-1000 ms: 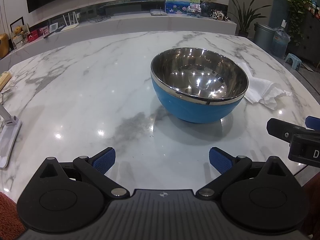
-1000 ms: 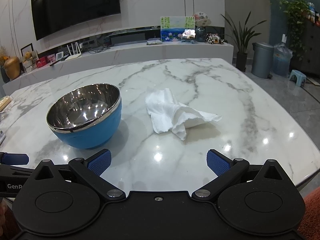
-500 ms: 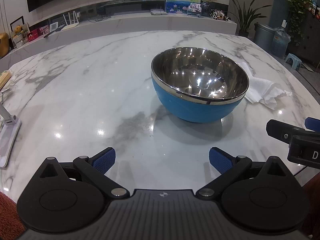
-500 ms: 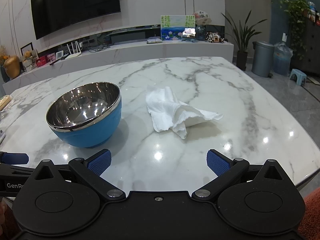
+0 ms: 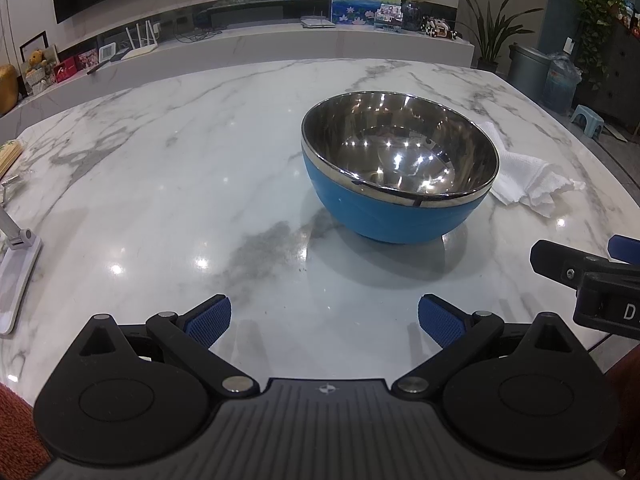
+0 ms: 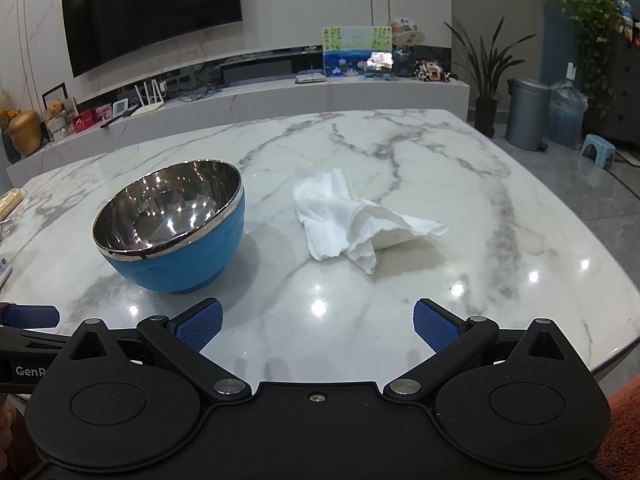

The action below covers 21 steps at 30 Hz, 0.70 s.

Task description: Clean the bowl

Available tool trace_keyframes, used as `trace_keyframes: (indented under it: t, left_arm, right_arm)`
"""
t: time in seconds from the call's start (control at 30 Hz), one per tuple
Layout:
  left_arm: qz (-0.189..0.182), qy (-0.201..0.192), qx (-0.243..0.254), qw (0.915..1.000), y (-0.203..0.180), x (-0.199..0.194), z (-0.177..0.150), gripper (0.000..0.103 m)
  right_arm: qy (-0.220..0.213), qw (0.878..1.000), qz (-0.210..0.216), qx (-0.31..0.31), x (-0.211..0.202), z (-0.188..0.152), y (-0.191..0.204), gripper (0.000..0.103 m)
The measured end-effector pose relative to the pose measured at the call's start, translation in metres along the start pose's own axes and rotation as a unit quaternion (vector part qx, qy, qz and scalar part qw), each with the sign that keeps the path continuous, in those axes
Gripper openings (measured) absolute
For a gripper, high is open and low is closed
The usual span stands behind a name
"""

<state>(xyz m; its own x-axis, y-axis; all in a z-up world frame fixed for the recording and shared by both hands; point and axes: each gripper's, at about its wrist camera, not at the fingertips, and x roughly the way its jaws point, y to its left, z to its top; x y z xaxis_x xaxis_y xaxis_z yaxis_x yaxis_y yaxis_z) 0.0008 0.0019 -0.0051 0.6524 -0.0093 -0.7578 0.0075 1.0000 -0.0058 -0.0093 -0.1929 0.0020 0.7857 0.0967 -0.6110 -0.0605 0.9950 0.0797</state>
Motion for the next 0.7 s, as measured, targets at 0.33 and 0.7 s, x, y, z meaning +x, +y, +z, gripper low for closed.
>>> trace_keyframes:
  t: [0.33,0.7]
  left_arm:
    - [-0.001,0.001,-0.005,1.0000,0.0001,0.0007,0.0012,0.101]
    - [0.004,-0.012,0.010,0.9999,-0.0029,-0.0020,0.0026,0.101]
  right_arm:
    - [0.002,1.000,0.001,0.000,0.0010,0.0003,-0.0014,0.102]
    - [0.006,1.000,0.002,0.003,0.0021,0.0013,-0.0037,0.102]
